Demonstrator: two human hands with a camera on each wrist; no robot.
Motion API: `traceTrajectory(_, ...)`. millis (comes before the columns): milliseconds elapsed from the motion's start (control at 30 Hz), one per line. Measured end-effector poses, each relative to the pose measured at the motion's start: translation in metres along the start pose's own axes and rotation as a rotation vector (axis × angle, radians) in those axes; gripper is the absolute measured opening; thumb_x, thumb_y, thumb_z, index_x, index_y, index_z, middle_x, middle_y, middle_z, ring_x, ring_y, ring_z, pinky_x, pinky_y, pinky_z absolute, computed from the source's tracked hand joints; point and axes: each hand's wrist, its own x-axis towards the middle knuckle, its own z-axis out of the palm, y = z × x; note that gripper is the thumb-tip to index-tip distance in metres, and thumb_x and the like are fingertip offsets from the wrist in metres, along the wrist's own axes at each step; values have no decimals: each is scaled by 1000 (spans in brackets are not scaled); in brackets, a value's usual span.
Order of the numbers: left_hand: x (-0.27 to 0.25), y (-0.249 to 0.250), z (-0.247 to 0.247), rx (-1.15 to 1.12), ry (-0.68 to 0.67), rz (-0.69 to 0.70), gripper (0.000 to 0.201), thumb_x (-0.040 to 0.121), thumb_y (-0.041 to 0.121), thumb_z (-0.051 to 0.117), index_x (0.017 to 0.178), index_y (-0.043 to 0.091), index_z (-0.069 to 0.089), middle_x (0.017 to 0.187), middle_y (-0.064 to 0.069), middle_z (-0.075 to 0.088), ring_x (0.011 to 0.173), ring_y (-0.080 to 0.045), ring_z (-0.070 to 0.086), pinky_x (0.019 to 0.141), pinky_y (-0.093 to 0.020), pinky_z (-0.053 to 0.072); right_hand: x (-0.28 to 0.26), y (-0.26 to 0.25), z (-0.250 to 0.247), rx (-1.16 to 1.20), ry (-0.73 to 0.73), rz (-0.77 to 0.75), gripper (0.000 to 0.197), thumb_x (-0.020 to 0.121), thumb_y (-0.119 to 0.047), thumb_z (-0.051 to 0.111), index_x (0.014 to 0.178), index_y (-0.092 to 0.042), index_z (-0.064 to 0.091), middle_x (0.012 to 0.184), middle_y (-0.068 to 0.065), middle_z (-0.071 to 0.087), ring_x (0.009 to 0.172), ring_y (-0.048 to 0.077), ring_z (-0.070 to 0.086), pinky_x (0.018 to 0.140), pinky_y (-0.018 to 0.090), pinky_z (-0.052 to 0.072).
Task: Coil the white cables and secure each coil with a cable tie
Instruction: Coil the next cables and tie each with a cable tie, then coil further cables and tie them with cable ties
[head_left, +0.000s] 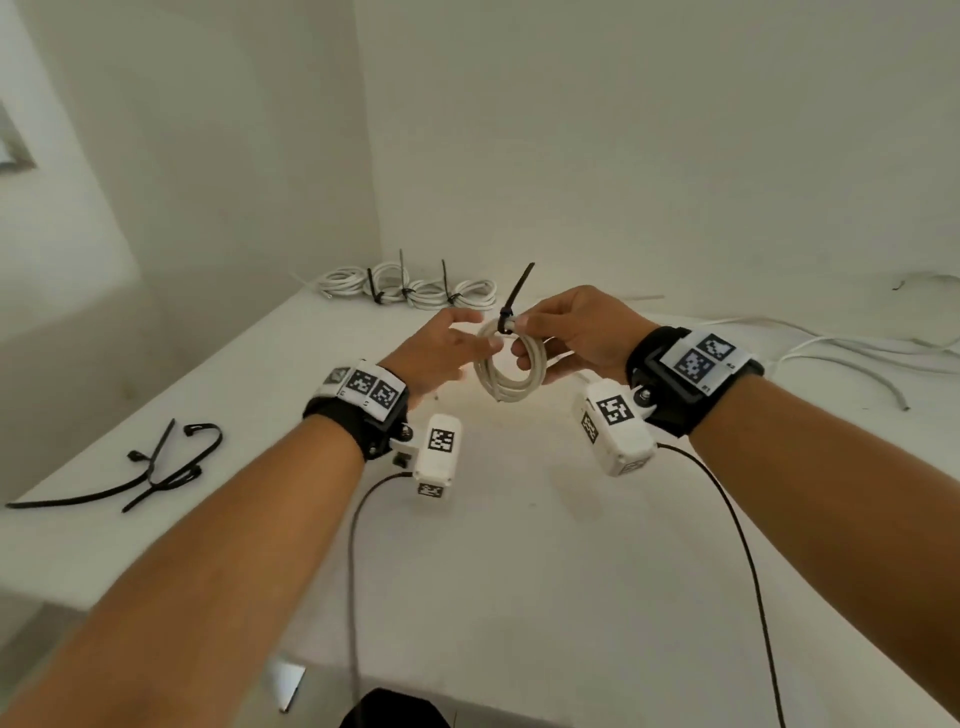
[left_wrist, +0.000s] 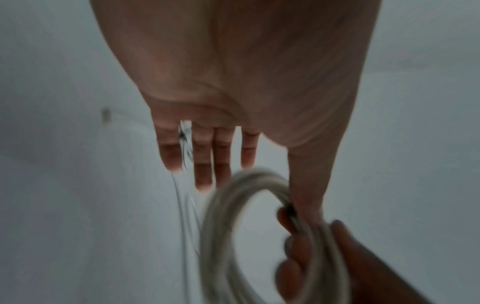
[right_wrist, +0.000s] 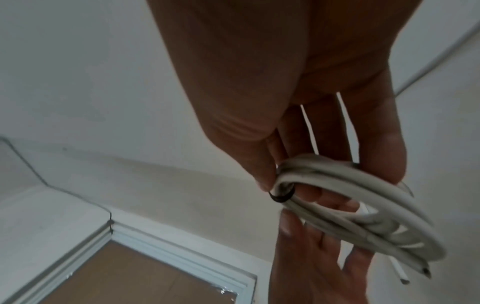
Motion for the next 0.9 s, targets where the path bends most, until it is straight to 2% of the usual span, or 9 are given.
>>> traceTrajectory(67, -4, -5, -41, 411, 28, -103, 97, 64, 65, 79, 144, 26, 39, 141, -6, 54, 127, -20, 53, 101, -37, 41, 19, -7, 14, -62, 23, 7, 17, 92, -14, 67, 102, -1, 71, 89, 15, 75, 84, 28, 72, 80, 49, 61)
traceTrajectory(133, -9, -11, -75, 751, 60, -197, 100, 73, 68, 71, 153, 27, 27, 157, -7, 35, 141, -24, 38, 111, -40, 32, 35, -16, 26, -129, 24, 2, 16, 89, -6, 65, 104, -1, 70, 93, 17, 75, 87, 27, 73, 80, 50, 61)
traceTrajectory(300, -17, -28, -129, 1224, -1, -454, 113, 76, 79, 57, 159, 26, 1, 166, -12, -3, 153, -29, -1, 120, -49, 10, 92, -45, 75, -425, -5, -101, 26, 83, -7, 70, 109, -9, 69, 95, 10, 72, 83, 24, 74, 69, 43, 63)
traceTrajectory(367, -18, -37, -139, 1284, -35, -518, 120, 72, 82, 58, 159, 26, -3, 166, -12, -10, 153, -31, -8, 120, -51, 8, 120, -55, 97, -597, -5, -191, 27, 82, -12, 70, 109, -14, 68, 101, 5, 68, 80, 22, 72, 70, 38, 62)
traceTrajectory(433, -16, -45, -146, 1282, -77, -553, 129, 66, 88, 57, 158, 25, -9, 165, -12, -15, 152, -32, -12, 120, -53, 6, 149, -64, 117, -831, 10, -295, 25, 82, -18, 69, 107, -19, 66, 108, 0, 65, 90, 17, 66, 75, 29, 54)
traceTrajectory(500, -14, -50, -149, 1278, -107, -571, 133, 64, 91, 53, 157, 25, -14, 164, -11, -18, 151, -33, -14, 120, -54, 5, 177, -68, 134, -989, 12, -367, 23, 84, -21, 66, 106, -20, 63, 110, -1, 64, 99, 20, 61, 79, 29, 48)
traceTrajectory(733, -11, -54, -152, 1263, -170, -625, 132, 65, 92, 50, 153, 27, -24, 161, -10, -31, 149, -32, -24, 119, -55, -1, 254, -62, 182, -1227, -46, -443, 22, 92, -19, 60, 111, -9, 58, 109, 14, 62, 88, 32, 60, 73, 37, 49)
traceTrajectory(800, -10, -56, -153, 1250, -176, -621, 132, 65, 91, 51, 153, 28, -24, 160, -10, -31, 149, -33, -24, 119, -56, -2, 271, -54, 193, -1271, -61, -439, 23, 91, -17, 61, 112, -7, 57, 108, 15, 62, 82, 31, 57, 69, 34, 45)
traceTrajectory(900, -10, -56, -153, 1232, -188, -612, 132, 65, 90, 54, 153, 29, -24, 160, -10, -31, 148, -34, -25, 119, -56, -2, 287, -45, 206, -1299, -94, -431, 26, 88, -16, 65, 111, -7, 58, 108, 14, 63, 91, 32, 62, 69, 33, 45)
